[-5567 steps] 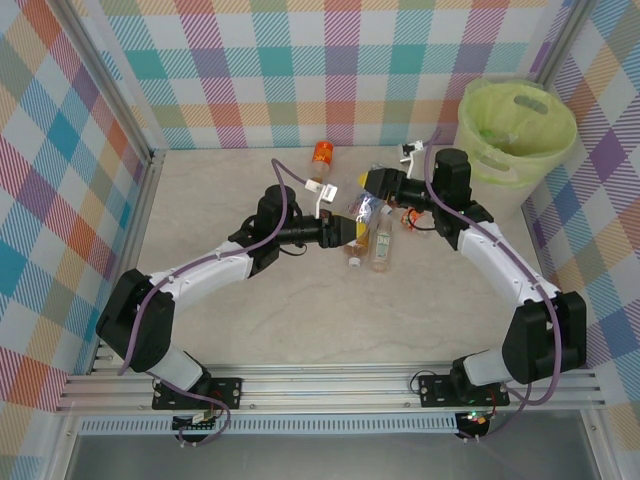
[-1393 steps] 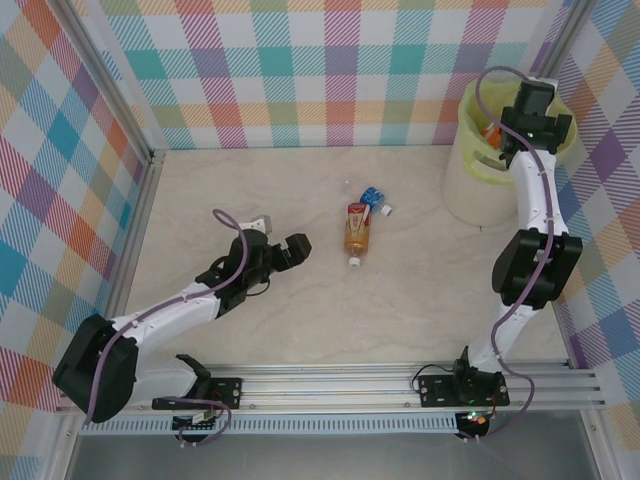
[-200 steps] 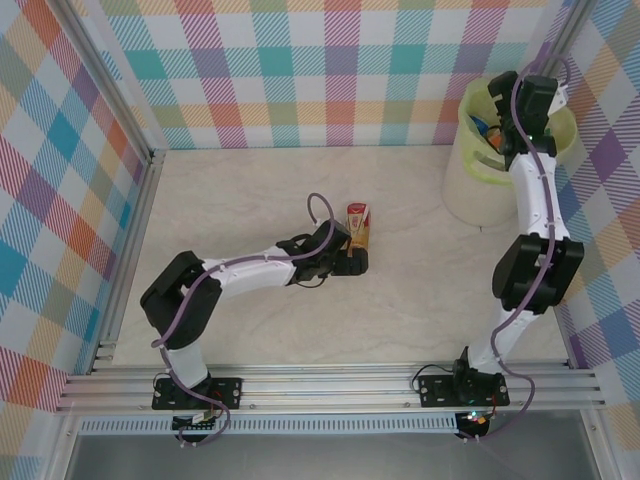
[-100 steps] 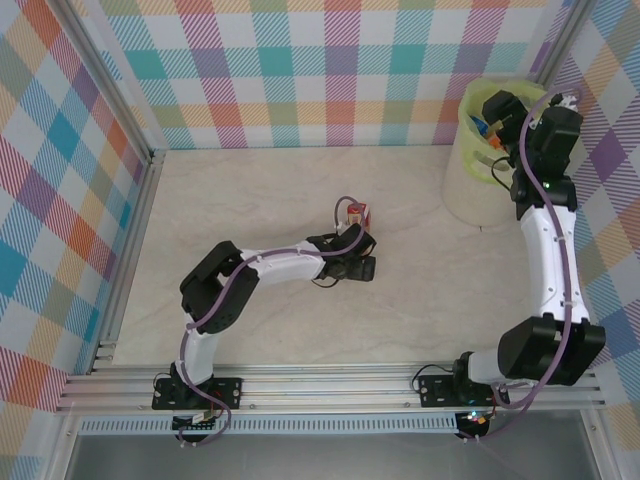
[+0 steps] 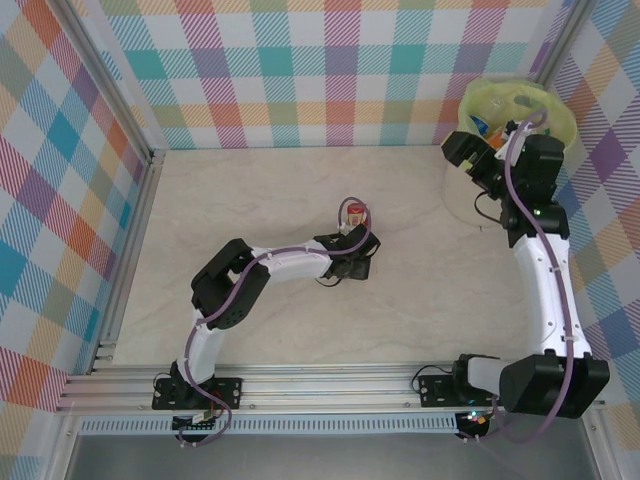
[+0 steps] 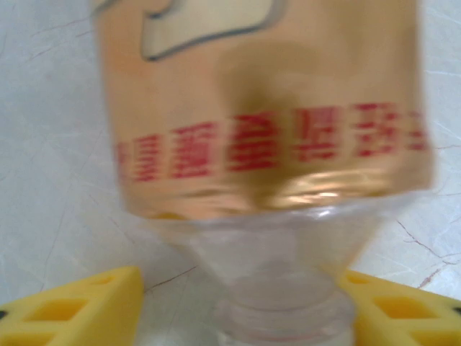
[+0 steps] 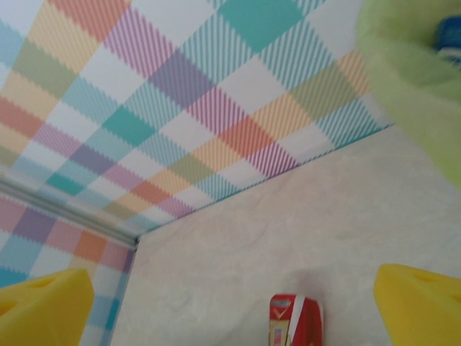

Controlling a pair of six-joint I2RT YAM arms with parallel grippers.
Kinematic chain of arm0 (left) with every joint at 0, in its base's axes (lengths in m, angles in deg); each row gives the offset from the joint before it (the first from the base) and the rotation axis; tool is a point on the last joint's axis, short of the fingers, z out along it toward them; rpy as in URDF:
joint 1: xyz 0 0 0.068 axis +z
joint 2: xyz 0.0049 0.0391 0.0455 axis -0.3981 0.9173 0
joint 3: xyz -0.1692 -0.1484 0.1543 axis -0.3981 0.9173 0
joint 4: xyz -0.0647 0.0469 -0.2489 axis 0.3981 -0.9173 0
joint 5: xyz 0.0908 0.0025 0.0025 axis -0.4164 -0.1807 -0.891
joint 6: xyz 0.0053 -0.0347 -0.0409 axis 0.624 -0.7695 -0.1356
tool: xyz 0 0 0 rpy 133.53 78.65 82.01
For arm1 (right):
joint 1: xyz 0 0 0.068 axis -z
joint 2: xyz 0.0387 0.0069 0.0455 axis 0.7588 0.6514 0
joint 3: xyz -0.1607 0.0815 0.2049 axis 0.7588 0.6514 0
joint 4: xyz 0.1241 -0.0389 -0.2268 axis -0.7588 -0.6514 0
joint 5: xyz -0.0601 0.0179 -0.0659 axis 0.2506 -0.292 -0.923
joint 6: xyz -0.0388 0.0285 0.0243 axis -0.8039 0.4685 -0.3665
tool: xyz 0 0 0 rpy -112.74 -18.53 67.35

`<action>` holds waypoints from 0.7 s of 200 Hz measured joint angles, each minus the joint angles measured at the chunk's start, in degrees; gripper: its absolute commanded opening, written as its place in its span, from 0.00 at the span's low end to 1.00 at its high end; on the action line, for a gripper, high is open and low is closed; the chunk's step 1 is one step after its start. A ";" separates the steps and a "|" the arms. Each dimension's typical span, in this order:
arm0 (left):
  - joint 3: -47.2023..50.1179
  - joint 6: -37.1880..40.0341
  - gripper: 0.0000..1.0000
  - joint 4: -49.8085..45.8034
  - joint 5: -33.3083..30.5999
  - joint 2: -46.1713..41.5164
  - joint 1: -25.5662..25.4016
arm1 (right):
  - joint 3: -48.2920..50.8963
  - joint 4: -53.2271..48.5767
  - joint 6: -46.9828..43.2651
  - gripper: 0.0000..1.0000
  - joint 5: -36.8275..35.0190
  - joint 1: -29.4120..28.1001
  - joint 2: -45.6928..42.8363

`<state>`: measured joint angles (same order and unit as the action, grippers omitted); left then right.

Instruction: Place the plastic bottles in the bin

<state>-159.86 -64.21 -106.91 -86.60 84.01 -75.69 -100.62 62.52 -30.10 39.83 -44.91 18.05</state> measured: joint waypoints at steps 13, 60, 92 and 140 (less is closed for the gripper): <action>-0.15 0.15 0.48 0.04 0.31 0.20 0.00 | 1.77 -0.79 -0.46 1.00 1.46 -1.09 -1.16; -0.20 1.31 0.28 0.04 1.44 0.20 0.00 | 10.54 -0.57 -0.63 0.99 3.56 -2.21 -6.03; 0.00 1.81 0.18 0.68 2.56 0.15 0.00 | 14.67 -0.04 -2.21 1.00 3.96 -3.50 -6.51; 12.41 2.86 0.07 10.99 4.42 -7.54 0.00 | 18.56 2.78 -3.54 1.00 3.67 -5.81 -6.40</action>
<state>-147.45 -61.35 -95.92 -82.19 76.47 -75.69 -82.07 65.30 -33.64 43.50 -50.72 11.65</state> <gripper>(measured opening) 0.308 0.997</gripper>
